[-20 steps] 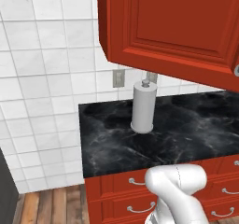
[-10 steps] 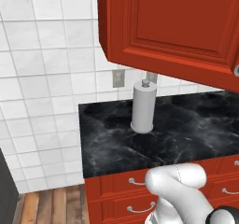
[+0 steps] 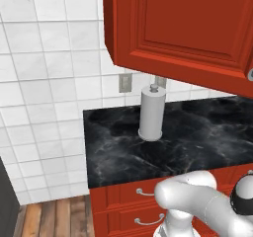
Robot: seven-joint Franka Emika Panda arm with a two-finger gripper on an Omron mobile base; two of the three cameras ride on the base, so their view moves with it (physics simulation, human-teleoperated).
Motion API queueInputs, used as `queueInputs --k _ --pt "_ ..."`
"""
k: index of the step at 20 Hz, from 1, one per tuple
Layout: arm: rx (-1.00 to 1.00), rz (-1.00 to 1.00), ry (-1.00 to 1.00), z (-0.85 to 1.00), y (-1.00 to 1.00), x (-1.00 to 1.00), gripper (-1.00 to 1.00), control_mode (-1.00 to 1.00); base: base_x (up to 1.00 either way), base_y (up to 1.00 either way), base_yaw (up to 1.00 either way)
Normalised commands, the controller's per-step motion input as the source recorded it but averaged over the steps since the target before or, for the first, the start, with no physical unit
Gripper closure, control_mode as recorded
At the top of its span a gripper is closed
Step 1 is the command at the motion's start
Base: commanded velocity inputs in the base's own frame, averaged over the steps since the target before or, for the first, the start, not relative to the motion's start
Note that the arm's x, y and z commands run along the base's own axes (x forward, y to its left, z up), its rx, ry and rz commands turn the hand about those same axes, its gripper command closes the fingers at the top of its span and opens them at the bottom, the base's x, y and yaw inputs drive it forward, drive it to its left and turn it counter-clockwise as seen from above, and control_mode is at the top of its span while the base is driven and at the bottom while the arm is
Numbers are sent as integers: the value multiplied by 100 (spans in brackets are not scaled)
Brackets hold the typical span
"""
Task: Get the candle and the beer from the cabinet and move them to the dining counter.
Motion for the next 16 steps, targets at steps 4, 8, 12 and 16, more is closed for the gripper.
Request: queueInputs --k 4,8,12,16 --pt "27 20 22 -26 -17 67 -100 -100 0 0 0" --pt "19 19 14 -23 13 40 -100 -100 0 0 0" --pt "11 19 8 -18 39 13 -100 -100 0 0 0" --pt "8 17 11 -6 46 0 -100 -100 0 0 0"
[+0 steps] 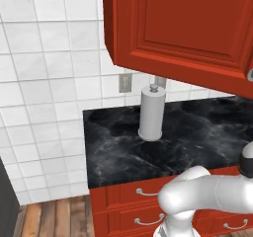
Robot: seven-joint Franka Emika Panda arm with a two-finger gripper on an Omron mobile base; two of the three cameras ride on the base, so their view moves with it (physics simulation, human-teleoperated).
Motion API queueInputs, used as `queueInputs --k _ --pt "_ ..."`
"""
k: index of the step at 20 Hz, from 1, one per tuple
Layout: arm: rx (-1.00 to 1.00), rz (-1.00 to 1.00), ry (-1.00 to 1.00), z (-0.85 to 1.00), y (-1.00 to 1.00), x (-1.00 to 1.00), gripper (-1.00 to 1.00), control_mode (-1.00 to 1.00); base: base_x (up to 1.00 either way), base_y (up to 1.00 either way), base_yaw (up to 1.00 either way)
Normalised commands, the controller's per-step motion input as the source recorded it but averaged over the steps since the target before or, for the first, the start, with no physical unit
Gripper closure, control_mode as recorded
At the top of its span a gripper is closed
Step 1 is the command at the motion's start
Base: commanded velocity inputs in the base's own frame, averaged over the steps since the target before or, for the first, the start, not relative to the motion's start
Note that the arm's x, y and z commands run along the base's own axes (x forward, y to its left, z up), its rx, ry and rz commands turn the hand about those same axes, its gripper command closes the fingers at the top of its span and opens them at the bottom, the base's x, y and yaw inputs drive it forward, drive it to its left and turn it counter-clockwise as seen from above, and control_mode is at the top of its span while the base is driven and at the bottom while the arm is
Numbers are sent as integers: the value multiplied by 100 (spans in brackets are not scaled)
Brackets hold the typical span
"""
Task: Get the candle and the beer from the cabinet and move them to the dining counter.
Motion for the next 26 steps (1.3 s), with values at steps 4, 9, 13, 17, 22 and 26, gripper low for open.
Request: queueInputs --k 4,9,13,17,22,26 --pt "1 17 12 0 80 -16 -100 -100 0 0 0" --pt "0 22 12 0 97 -34 -100 -100 0 0 0" --pt "-1 25 7 0 100 -58 -100 -100 0 0 0" --pt "-2 25 2 0 100 -72 -100 -100 0 0 0" --pt "-2 24 0 0 100 -73 -100 -100 0 0 0" --pt "-3 23 0 0 100 -76 -100 -100 0 0 0"
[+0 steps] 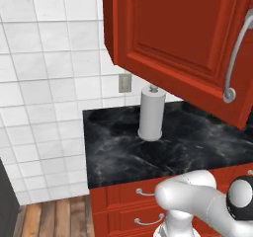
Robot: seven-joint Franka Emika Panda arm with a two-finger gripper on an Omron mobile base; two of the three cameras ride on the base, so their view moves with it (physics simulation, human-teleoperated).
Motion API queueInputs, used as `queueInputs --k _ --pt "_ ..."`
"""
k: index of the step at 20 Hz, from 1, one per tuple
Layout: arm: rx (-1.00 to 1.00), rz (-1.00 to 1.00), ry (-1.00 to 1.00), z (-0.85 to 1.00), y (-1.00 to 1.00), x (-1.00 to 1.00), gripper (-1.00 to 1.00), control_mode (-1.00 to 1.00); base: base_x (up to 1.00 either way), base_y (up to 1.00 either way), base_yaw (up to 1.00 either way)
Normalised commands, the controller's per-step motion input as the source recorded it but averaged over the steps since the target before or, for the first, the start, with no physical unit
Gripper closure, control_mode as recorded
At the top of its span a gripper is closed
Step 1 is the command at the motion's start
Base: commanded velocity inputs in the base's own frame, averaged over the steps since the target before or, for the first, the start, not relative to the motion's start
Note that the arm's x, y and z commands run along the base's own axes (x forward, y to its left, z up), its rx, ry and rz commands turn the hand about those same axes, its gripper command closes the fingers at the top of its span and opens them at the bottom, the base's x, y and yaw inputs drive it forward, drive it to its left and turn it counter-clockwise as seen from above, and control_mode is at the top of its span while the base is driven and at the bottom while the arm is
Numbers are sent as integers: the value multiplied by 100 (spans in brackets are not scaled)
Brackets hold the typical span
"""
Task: Get the candle and the beer from the cabinet and move them to the dining counter.
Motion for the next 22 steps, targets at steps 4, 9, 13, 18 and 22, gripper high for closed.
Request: queueInputs --k 4,9,13,18,22 --pt "-2 21 0 0 100 -70 -100 -100 0 0 0" --pt "-1 19 1 0 100 -56 -100 -100 0 0 0" --pt "-4 16 0 2 100 -33 -100 -100 0 0 0" --pt "-6 9 0 1 73 -19 -100 -100 0 0 0" --pt "0 0 0 -1 3 0 -100 -100 0 0 0"
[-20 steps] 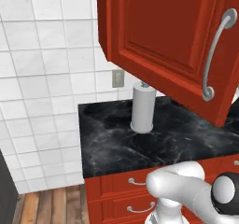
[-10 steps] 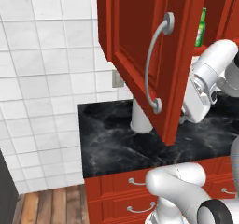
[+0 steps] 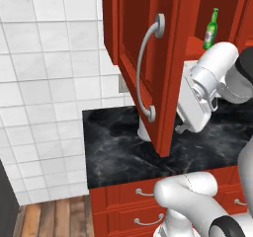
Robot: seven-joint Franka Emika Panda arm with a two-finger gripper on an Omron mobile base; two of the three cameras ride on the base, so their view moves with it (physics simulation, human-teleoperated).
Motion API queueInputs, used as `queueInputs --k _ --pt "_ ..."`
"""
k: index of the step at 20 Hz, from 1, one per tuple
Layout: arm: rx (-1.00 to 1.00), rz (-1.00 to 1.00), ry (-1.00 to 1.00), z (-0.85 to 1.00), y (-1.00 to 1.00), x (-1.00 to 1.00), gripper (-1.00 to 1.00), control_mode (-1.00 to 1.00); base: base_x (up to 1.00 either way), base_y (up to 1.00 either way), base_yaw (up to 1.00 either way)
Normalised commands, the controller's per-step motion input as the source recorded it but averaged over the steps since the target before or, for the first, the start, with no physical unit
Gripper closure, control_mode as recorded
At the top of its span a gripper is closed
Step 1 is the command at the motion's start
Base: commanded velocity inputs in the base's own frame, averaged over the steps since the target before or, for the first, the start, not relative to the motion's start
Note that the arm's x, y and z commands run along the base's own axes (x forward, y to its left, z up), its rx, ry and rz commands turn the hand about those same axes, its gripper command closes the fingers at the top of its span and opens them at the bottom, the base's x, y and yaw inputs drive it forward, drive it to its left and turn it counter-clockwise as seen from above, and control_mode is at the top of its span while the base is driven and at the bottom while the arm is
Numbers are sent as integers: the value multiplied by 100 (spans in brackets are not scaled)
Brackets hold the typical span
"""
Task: Get the candle and the beer from the cabinet and move them to the dining counter.
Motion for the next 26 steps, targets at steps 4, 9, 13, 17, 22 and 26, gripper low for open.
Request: queueInputs --k 4,9,13,17,22,26 --pt "-3 -1 -7 -1 -31 -5 -100 -100 0 0 0" --pt "-2 -8 -9 3 -80 -2 -100 -100 0 0 0" --pt "-2 -11 -9 11 -85 3 -100 -100 0 0 0" --pt "-4 -14 -10 13 -66 24 -100 -100 0 0 0" --pt "-8 -5 -19 13 -30 48 -100 -100 0 0 0" --pt "-13 -4 -29 18 -15 49 -100 -100 0 0 0"
